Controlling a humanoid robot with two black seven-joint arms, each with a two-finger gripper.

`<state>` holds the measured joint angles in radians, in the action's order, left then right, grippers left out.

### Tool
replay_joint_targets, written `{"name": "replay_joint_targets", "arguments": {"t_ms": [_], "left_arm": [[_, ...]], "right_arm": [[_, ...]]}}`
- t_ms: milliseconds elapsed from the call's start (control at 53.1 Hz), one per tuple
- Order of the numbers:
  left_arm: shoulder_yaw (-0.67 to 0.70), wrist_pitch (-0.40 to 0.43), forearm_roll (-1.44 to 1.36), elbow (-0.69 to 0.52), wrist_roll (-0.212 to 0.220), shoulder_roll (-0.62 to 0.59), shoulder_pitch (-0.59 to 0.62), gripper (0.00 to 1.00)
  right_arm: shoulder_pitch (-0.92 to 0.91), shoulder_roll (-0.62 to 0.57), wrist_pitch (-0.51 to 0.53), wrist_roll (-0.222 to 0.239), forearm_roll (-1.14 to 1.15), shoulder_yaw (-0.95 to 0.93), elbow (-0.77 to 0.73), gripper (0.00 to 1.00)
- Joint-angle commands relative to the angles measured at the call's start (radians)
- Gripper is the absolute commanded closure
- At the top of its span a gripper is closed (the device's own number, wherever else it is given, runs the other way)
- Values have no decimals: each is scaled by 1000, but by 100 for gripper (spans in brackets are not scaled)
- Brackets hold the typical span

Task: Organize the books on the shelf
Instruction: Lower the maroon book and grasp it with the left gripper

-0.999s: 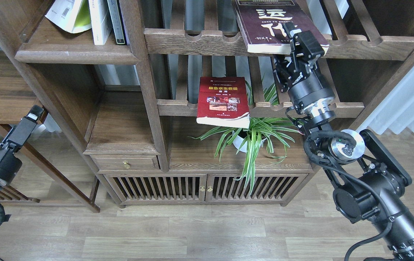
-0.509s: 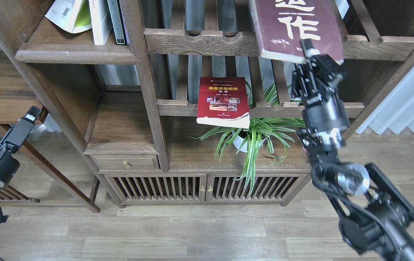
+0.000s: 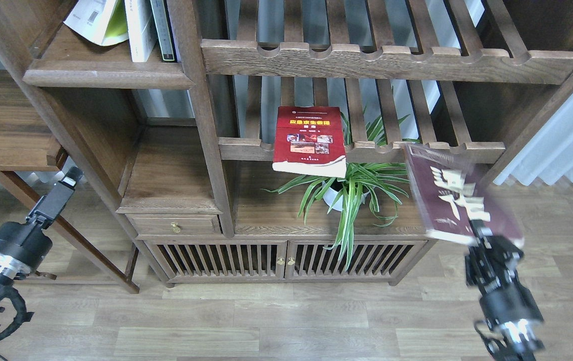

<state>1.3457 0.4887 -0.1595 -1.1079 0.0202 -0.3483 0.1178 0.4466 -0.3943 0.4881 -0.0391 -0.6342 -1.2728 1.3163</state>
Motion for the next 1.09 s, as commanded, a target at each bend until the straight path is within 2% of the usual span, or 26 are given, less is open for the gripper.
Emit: {"name": "replay_joint_targets", "arguments": {"t_ms": [0,113,188,245,339,546,565,603,716,1074], "left_arm": [[-22,0,9,2,-16,34,-20,0],[-98,0,162,25,0,118,-105,0],[-238,0,293,36,0,121,-135,0],[-414,0,423,31,-11,114,-129,0],[-549,0,596,28,-11,98,-106,1],[-668,0,696,0,-9,95,-89,1],[-722,0,696,-3,-9,97,-83,1],[-740,0,696,-3,-11,97,-76,1],[-772,0,695,-3,-11,98,-70,1],[-852,0,693,3,-11,101,-61,5]], "right_arm": [[18,18,1,50,19,33,-75,96],[0,34,1,74,33,105,-141,96],[-23,38,1,94,34,157,-155,96],[-49,49,1,128,44,220,-158,96],[-80,81,1,169,80,265,-160,96],[-106,98,1,191,102,322,-157,95],[-120,123,1,196,102,363,-157,95],[-120,132,1,200,102,378,-155,95],[-120,173,1,219,107,412,-152,96],[-56,307,1,222,203,444,-117,96]]}}
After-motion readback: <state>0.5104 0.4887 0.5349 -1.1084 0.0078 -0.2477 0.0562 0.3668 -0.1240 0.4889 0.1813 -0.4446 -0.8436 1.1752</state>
